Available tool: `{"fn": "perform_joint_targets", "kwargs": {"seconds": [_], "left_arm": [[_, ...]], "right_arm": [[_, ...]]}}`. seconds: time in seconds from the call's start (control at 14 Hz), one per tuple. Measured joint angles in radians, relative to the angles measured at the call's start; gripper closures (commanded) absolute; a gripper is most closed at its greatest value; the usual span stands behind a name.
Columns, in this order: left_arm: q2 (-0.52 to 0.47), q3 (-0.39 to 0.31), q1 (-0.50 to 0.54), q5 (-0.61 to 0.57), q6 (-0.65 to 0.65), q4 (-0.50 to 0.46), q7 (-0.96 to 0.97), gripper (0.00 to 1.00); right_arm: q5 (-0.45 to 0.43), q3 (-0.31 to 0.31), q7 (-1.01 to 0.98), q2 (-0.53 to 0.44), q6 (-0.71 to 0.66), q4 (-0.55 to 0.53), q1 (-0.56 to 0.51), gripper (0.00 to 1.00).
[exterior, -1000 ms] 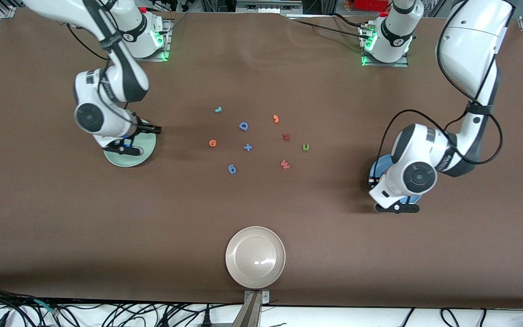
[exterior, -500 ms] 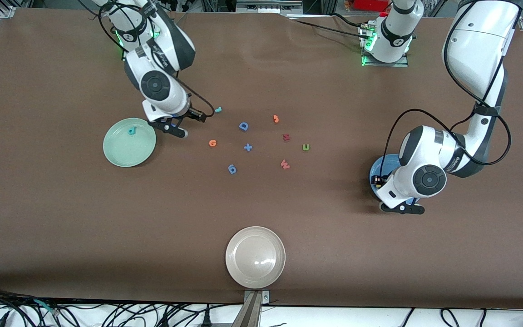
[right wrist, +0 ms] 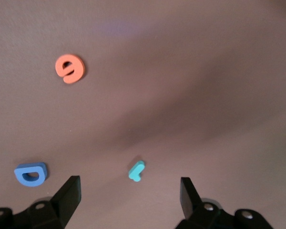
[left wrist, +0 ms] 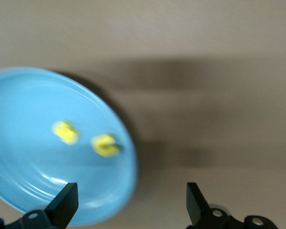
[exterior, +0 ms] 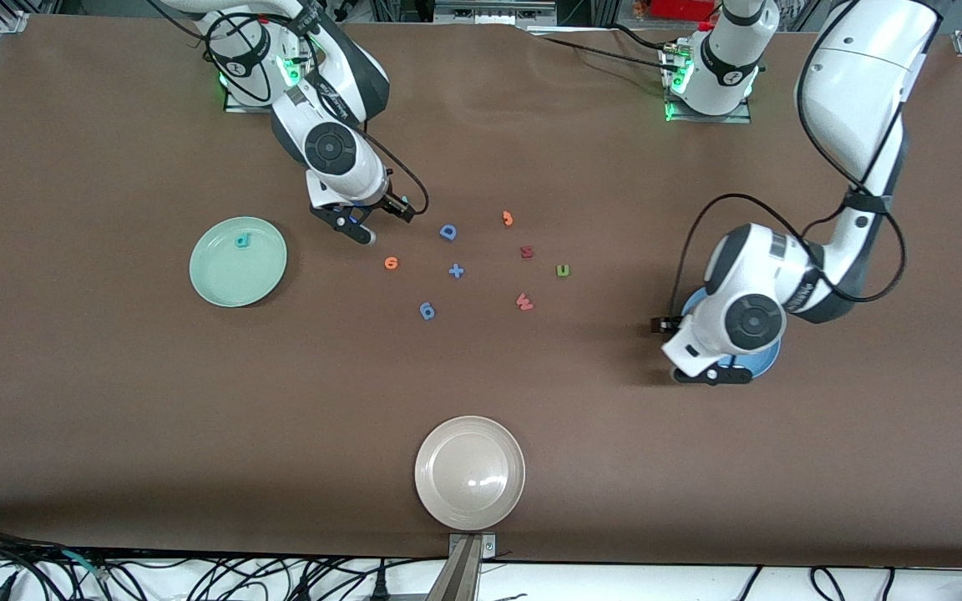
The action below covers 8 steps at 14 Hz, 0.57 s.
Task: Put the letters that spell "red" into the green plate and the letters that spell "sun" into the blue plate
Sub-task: 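Grasp the green n with the left gripper while the right gripper grasps teal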
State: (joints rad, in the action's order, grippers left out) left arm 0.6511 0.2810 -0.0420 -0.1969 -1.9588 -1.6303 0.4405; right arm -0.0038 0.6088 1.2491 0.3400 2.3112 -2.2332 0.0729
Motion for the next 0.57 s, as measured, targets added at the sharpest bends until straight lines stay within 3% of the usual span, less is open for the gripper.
{"fn": "perform_joint_targets", "kwargs": {"seconds": [0.36,0.57], "left_arm": [[0.003,0.125,-0.048,0.013,-0.014,-0.035,0.242,0.00],[0.004,0.172,-0.067,0.025,-0.147,-0.117,0.255,0.00]], "right_arm": [[0.000,0.000,0.084,0.065,0.025,0.000,0.009,0.09],[0.000,0.000,0.110,0.086,0.025,-0.002,0.009,0.12]]}}
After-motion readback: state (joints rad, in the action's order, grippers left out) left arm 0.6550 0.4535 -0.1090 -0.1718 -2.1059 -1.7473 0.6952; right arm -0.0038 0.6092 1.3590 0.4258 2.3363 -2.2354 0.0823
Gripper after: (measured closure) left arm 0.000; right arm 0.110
